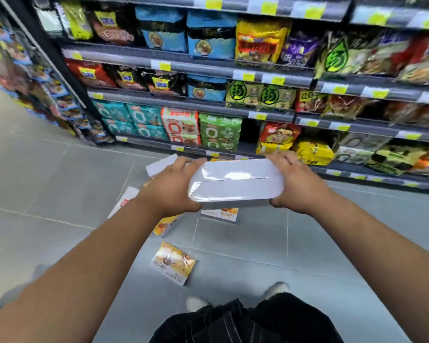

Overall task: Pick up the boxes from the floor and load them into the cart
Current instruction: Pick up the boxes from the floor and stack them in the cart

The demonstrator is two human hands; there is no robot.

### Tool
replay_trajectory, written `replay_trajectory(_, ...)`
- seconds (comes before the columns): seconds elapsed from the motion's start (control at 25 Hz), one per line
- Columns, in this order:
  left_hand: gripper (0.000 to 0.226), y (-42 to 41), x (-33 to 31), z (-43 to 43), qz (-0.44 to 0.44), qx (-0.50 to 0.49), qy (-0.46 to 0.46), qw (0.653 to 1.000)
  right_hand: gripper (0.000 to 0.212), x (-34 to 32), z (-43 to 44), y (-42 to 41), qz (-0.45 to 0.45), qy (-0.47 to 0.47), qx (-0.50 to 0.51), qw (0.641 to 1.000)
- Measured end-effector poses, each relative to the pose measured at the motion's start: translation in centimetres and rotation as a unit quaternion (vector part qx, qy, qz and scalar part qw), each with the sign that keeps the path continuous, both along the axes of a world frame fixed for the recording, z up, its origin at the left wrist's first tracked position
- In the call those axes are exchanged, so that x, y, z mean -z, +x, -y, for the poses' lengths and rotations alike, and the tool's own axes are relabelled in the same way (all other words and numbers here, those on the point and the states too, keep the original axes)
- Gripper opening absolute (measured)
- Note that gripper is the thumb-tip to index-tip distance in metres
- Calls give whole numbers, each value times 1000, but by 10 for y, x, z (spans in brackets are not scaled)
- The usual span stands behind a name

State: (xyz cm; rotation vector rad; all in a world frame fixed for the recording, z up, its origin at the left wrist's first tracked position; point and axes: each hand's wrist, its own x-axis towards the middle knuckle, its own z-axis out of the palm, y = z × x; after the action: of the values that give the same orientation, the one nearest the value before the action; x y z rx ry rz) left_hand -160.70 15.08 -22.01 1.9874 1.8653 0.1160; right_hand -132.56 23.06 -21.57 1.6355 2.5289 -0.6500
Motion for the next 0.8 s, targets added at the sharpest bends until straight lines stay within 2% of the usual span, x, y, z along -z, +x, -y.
replay_trajectory(0.32, 108, 220, -20, -89, -11, 170, -5, 985, 100, -13, 5, 228, -14, -8, 158, 987)
replay_trajectory(0.6, 106, 434, -29, -158, -2, 295, -22, 955, 99, -38, 7, 436, 15, -4, 247, 969)
replay_trajectory(0.8, 106, 567, -26, -218, -12, 373, -30, 927, 100, -27, -2, 553, -10, -8, 327, 945)
